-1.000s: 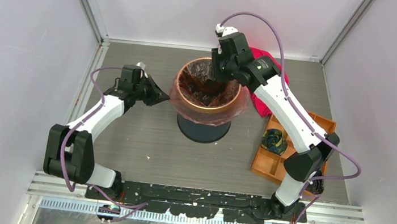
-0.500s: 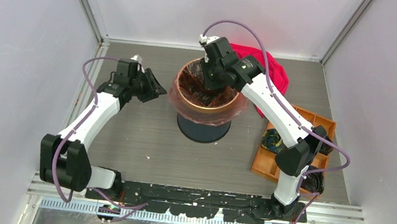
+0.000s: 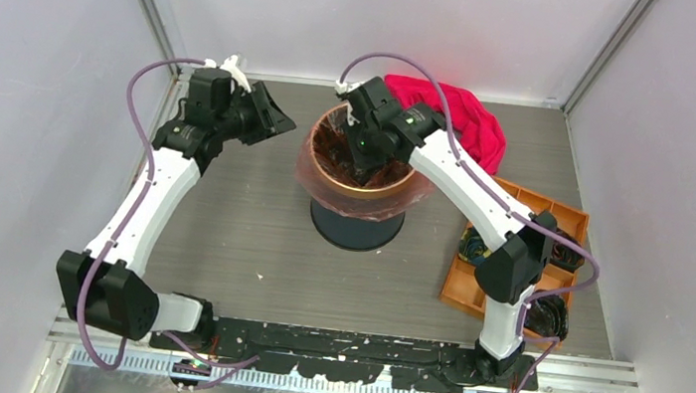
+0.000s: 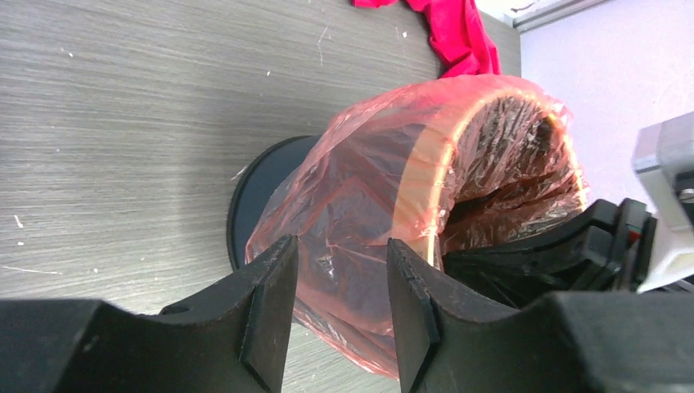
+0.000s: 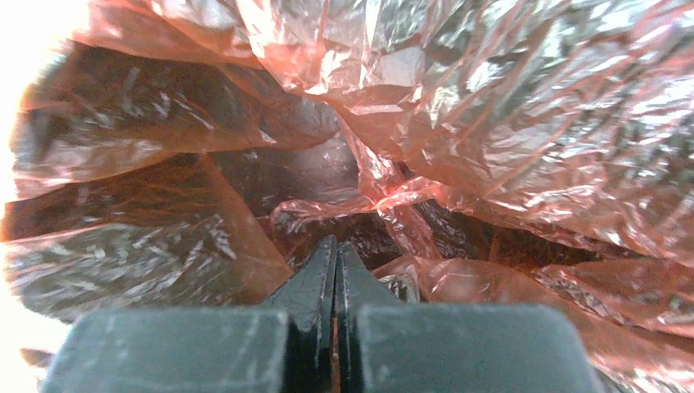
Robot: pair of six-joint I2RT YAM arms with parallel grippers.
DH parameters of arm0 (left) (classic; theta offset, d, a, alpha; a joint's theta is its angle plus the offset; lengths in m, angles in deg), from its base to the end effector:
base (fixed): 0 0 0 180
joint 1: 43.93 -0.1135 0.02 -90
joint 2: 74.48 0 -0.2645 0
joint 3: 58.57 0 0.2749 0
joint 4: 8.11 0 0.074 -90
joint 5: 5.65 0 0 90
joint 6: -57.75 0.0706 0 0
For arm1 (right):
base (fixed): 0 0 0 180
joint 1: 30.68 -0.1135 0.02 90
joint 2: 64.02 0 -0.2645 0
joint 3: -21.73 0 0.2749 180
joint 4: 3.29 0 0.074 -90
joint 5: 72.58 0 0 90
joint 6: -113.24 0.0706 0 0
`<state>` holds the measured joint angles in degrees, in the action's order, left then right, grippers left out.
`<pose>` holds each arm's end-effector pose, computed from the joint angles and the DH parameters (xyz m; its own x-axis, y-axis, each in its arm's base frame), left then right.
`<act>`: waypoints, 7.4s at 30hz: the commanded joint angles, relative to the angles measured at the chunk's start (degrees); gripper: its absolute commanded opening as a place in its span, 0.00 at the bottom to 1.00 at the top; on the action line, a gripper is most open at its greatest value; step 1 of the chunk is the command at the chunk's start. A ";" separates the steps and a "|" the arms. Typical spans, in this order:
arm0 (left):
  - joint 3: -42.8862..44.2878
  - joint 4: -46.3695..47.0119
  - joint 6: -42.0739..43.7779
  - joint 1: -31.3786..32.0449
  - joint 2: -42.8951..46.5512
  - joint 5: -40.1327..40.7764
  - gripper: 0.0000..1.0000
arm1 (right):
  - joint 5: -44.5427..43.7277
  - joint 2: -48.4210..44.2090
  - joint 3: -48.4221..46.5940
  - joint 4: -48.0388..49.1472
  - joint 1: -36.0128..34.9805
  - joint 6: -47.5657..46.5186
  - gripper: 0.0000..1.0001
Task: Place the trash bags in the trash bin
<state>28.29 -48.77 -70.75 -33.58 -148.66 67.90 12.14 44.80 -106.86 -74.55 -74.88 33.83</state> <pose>0.3321 -0.0810 0.3618 -0.6216 -0.4934 -0.6084 0.0401 0.7557 -0.6537 0.3299 0.3118 0.3439 -0.6715 -0.3977 -0.6253 -0.5389 0.8412 0.0436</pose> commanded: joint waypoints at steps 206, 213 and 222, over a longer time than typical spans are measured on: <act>35.14 -13.50 29.21 17.07 -25.76 18.27 0.33 | 9.33 12.92 16.05 6.27 2.29 8.35 0.01; 34.55 -13.44 29.27 17.07 -25.59 18.81 0.31 | 8.83 12.23 16.14 6.40 2.33 8.65 0.00; 34.33 -13.62 29.36 17.07 -25.40 19.44 0.28 | 5.63 9.44 16.71 6.48 2.29 9.19 0.02</act>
<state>63.31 -63.02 -42.25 -16.23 -175.52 85.80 20.20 58.59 -88.80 -67.88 -72.80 42.91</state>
